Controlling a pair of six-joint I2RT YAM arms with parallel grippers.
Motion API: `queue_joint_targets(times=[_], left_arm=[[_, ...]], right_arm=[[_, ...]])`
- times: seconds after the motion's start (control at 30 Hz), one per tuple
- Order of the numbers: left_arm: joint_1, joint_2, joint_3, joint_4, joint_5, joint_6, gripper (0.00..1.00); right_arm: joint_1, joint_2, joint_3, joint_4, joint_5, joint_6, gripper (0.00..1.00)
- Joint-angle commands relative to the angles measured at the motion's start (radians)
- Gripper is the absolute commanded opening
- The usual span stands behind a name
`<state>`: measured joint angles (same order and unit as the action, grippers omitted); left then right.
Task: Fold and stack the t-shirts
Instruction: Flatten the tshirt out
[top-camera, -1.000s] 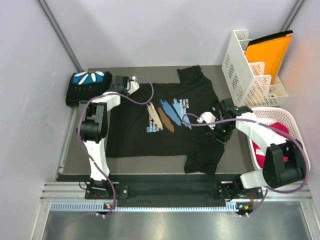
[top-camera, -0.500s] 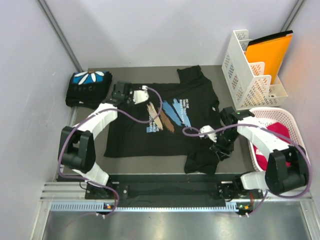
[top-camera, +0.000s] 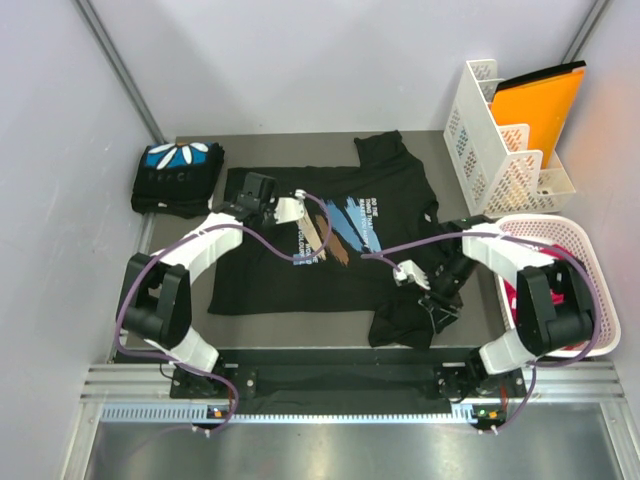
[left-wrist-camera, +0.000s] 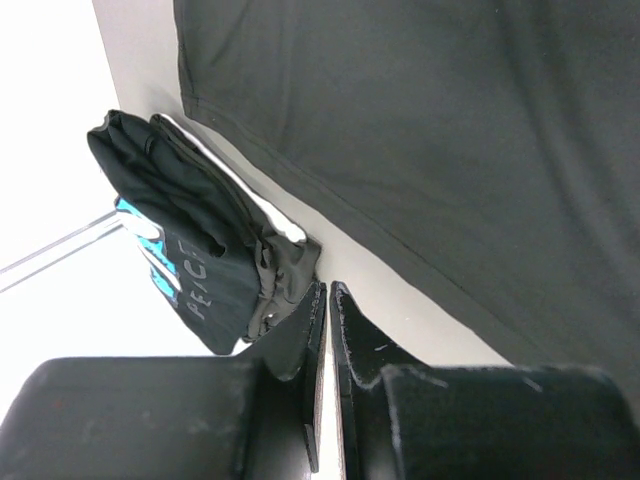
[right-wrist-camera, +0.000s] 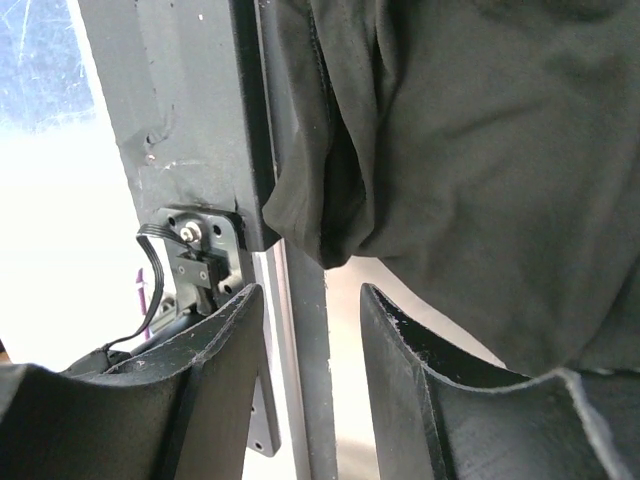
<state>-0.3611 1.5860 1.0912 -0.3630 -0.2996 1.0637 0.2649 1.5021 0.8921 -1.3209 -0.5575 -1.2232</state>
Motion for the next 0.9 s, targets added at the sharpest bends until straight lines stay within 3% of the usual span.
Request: queue_joint_targets(times=[0.0,0.5,0.7,0.87], left_arm=[[-0.001,-0.031,0.036,0.004,-0.021,0.041,0.10],[-0.002,-0.004,0.050,0.010,-0.035,0.051,0.10],[-0.002,-0.011,0.042,0.015,-0.038,0.047,0.10],[-0.001,-0.009,0.039,0.025,-0.041,0.055,0.10]], right_arm=[[-0.007,0.024,0.018,-0.078,-0.056,-0.056,0.44],[0.088,0.125,0.053,-0.034,-0.042,-0.022,0.39],[0.115,0.127,0.033,0.015,-0.004,0.010,0.29],[0.149,0.130,0.015,0.048,0.010,0.042,0.07]])
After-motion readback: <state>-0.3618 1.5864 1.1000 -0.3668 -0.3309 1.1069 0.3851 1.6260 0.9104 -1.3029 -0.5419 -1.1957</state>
